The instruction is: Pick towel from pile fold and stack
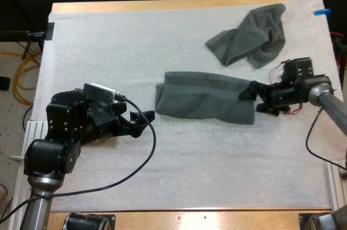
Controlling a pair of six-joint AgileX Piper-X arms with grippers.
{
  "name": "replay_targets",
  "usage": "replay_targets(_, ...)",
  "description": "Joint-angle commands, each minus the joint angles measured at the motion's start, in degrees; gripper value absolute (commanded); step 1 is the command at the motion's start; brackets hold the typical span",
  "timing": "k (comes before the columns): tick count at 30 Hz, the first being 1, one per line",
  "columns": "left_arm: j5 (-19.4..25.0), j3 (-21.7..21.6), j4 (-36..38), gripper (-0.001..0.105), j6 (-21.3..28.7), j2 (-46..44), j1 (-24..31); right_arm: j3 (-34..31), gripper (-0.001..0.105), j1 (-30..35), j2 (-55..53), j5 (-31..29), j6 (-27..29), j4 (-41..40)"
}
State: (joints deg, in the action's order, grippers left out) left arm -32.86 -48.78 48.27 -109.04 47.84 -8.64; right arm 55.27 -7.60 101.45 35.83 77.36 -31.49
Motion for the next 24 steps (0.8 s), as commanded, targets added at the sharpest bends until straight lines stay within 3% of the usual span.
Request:
replay_targets(1, -0.7, -0.3, -0.5, 0.086, -0.6, -0.4, 0.0, 0.0, 0.075, -1.5, 1.3, 1.1, -0.4, 0.1)
replay_targets(5, -0.7, -0.3, -0.5, 0.086, -0.6, -0.4, 0.0, 0.0, 0.074, -4.9, 4.0, 1.4, -2.0, 0.3)
replay_targets(7, -0.7, -0.3, -0.5, 0.086, -0.6, -0.4, 0.0, 0.0, 0.069, -5.5, 4.5, 0.9, -2.4, 0.3)
replay_targets(10, -0.7, -0.3, -0.5, 0.086, -0.6, -0.4, 0.0, 0.0, 0.043, -5.8, 4.5, 0.4, -2.6, 0.3)
replay_targets(12, -0.7, -0.3, -0.6, 0.086, -0.6, -0.4, 0.0, 0.0, 0.017, -5.8, 4.5, 0.4, -2.6, 0.3)
replay_targets(14, -0.7, -0.3, -0.6, 0.086, -0.6, -0.4, 0.0, 0.0, 0.0, -5.8, 4.5, 0.4, -2.4, 0.4)
replay_targets(19, -0.7, -0.3, -0.6, 0.086, -0.6, -0.4, 0.0, 0.0, 0.001, -5.9, 3.8, -3.2, -0.9, 0.3)
replay_targets(24, -0.7, -0.3, -0.6, 0.086, -0.6, -0.4, 0.0, 0.0, 0.001, -5.9, -2.3, -19.6, 6.8, -5.8)
